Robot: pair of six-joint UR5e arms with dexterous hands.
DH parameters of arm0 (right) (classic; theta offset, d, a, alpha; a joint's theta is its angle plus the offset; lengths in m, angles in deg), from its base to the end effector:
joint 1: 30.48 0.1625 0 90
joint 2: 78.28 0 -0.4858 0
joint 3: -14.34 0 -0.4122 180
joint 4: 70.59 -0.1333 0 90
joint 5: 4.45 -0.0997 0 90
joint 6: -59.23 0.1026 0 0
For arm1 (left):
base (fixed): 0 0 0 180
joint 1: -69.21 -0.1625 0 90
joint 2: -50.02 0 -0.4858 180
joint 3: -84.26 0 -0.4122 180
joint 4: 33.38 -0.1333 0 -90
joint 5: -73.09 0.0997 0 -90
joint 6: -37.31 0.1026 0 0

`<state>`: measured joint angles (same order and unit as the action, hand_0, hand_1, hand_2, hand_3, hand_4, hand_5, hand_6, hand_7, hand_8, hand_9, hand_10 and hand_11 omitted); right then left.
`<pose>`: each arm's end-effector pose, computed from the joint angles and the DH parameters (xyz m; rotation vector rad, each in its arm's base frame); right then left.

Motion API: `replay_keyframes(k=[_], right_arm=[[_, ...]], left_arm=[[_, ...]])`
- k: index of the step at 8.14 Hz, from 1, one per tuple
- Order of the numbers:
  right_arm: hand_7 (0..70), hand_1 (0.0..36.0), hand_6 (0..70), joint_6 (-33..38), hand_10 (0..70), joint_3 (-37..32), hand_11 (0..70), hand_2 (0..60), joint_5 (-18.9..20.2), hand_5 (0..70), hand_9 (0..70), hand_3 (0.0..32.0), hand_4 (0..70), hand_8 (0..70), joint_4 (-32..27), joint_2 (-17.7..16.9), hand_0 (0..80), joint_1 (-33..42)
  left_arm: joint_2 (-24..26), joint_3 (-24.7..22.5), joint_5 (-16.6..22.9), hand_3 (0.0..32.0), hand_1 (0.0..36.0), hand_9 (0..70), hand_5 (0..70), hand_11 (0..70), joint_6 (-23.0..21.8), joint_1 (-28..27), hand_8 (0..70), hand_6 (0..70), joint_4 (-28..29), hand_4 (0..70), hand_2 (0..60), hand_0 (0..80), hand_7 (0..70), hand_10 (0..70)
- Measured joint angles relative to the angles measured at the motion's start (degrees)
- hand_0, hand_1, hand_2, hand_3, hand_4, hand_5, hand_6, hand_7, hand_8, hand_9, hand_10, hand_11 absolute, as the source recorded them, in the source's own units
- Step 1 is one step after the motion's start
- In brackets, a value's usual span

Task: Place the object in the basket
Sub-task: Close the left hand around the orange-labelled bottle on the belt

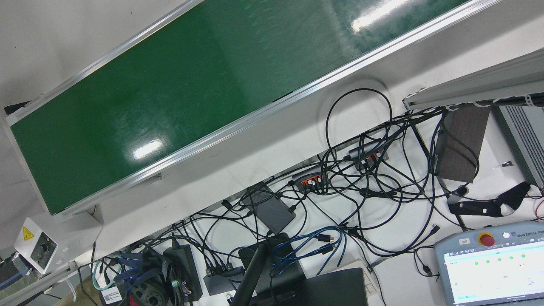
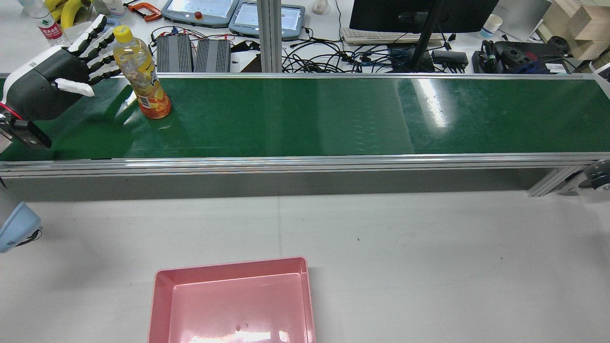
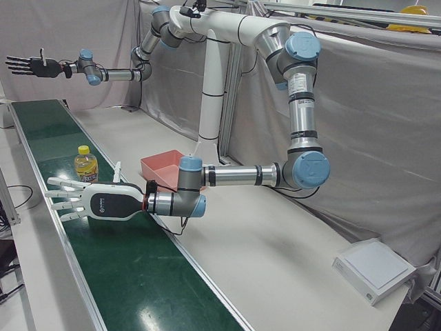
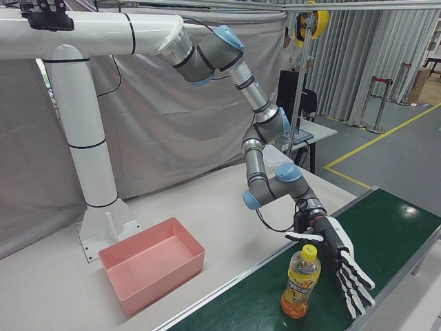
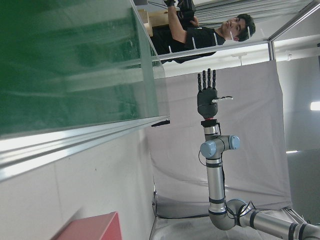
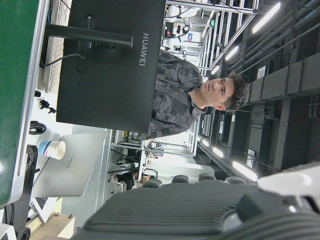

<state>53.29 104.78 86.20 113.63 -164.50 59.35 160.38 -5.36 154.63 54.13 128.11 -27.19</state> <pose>0.1305 -0.5461 0.7166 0.0967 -2.1622 2.1606 0.2301 -0.6687 0.5218 -0.1904 2.4178 -1.4516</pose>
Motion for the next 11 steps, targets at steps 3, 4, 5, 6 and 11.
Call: replay_keyframes(k=[3, 4, 5, 6, 11], right_arm=[[0.0, 0.0, 0.0, 0.1, 0.0, 0.0, 0.0, 0.0, 0.0, 0.0, 0.0, 0.0, 0.0, 0.0, 0.0, 0.0, 0.0, 0.0], [0.0, 0.0, 0.0, 0.0, 0.0, 0.0, 0.0, 0.0, 0.0, 0.0, 0.0, 0.0, 0.0, 0.0, 0.0, 0.0, 0.0, 0.0], [0.0, 0.0, 0.0, 0.0, 0.0, 0.0, 0.0, 0.0, 0.0, 0.0, 0.0, 0.0, 0.0, 0.0, 0.0, 0.0, 0.0, 0.0], [0.0, 0.0, 0.0, 0.0, 0.0, 0.1, 0.0, 0.0, 0.0, 0.0, 0.0, 0.0, 0.0, 0.0, 0.0, 0.0, 0.0, 0.0], [0.0, 0.0, 0.0, 0.0, 0.0, 0.1, 0.0, 0.0, 0.0, 0.0, 0.0, 0.0, 0.0, 0.0, 0.0, 0.0, 0.0, 0.0]], left_arm=[[1.0, -0.3, -0.4, 17.0, 12.3, 7.1, 0.0, 10.8, -0.1, -0.1, 6.0, 0.0, 0.0, 3.3, 0.0, 50.5, 0.9, 6.4], [1.2, -0.3, -0.4, 3.0, 13.6, 13.7, 5.8, 20.1, -0.1, 0.0, 10.9, 0.0, -0.2, 19.2, 1.7, 50.4, 4.4, 13.0], [1.3, -0.3, -0.4, 0.0, 17.2, 33.6, 23.4, 70.0, -0.1, 0.1, 24.0, 1.5, -1.1, 70.0, 24.8, 53.8, 18.3, 51.5], [1.8, -0.3, -0.3, 0.0, 16.3, 70.0, 59.8, 70.0, 0.0, 0.1, 62.4, 40.2, -2.7, 70.0, 47.3, 56.5, 62.6, 70.0], [2.4, -2.0, 0.0, 0.0, 14.1, 70.0, 70.0, 70.0, -1.3, 0.6, 70.0, 70.0, -4.9, 70.0, 60.0, 45.7, 70.0, 70.0]])
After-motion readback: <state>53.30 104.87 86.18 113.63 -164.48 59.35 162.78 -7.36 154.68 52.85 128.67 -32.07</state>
